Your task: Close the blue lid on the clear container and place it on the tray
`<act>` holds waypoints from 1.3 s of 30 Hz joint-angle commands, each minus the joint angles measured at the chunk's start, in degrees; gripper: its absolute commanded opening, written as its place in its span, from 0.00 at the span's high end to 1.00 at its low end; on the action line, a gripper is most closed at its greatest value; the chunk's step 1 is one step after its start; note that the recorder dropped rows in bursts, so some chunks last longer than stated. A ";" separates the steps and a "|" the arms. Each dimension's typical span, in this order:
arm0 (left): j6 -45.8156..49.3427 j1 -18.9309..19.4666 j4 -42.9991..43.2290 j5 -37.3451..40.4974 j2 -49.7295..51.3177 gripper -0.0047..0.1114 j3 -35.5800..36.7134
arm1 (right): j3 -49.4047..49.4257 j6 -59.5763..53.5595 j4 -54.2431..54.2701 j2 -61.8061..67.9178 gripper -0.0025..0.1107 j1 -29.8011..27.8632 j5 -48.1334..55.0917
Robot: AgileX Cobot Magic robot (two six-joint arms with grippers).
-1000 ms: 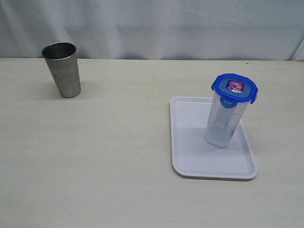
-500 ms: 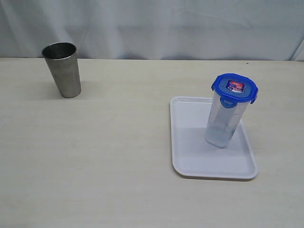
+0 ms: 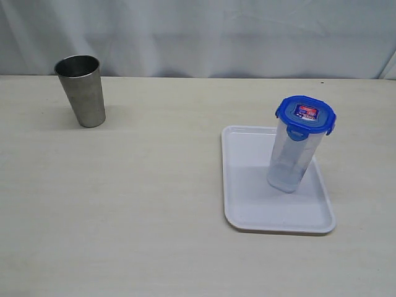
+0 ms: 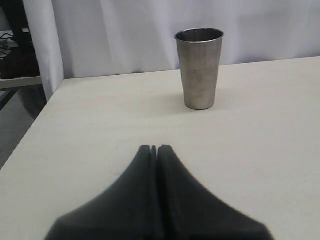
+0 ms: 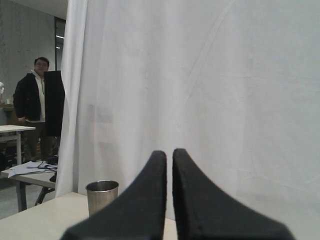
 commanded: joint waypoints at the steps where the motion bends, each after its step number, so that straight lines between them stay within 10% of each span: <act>1: -0.63 0.65 -0.01 0.16 -0.22 0.96 0.18 | 0.23 -0.24 0.10 -0.21 0.94 -0.34 -0.27; 39: -1.64 0.68 0.29 0.02 -0.22 0.96 0.18 | 0.32 -0.37 0.10 -0.21 0.94 -0.34 -0.27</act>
